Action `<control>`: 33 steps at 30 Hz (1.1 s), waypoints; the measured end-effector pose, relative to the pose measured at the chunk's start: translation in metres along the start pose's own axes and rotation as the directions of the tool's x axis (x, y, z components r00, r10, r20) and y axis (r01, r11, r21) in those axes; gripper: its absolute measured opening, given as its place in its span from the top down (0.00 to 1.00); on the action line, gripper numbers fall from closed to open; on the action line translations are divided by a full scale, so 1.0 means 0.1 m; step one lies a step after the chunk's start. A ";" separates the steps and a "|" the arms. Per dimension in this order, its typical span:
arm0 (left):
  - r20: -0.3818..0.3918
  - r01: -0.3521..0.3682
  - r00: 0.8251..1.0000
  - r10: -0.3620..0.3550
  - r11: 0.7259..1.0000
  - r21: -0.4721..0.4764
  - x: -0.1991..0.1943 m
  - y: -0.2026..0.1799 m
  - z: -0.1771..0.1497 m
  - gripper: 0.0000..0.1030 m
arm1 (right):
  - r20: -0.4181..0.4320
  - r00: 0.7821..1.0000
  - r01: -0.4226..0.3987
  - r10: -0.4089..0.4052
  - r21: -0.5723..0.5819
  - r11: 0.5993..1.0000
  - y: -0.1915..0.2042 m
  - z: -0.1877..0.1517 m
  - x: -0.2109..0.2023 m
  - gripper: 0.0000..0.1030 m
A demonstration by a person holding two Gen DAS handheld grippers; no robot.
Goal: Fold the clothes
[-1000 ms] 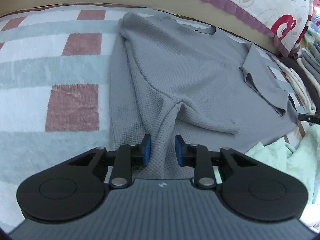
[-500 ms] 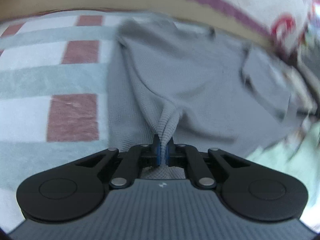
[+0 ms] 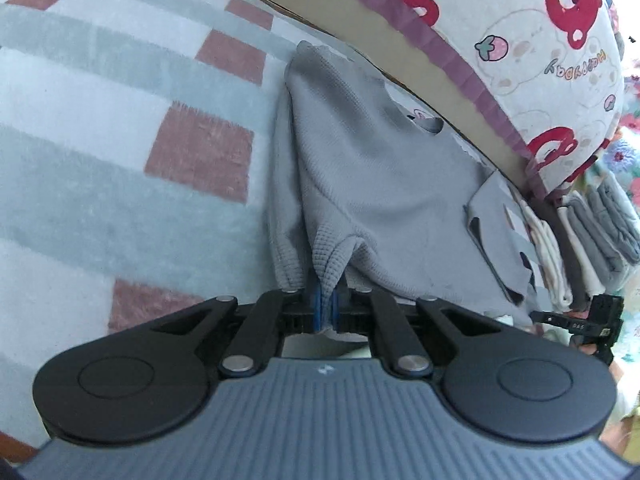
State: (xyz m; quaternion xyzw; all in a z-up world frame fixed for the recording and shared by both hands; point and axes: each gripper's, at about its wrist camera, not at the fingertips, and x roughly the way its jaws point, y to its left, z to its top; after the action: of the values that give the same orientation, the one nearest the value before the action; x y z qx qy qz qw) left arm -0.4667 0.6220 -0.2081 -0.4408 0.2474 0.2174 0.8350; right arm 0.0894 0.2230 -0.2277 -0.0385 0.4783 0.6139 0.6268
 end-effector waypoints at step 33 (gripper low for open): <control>-0.211 -0.151 0.961 0.181 0.977 0.148 0.05 -0.11 -0.15 0.94 | -0.081 0.992 0.071 -0.093 -0.240 0.968 0.26 -0.15 -0.29 0.94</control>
State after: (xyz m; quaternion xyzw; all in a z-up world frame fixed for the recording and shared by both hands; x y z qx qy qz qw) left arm -0.4597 0.6049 -0.2116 -0.3844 0.3897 0.2192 0.8077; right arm 0.0664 0.1982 -0.2034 -0.1609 0.4280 0.6376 0.6200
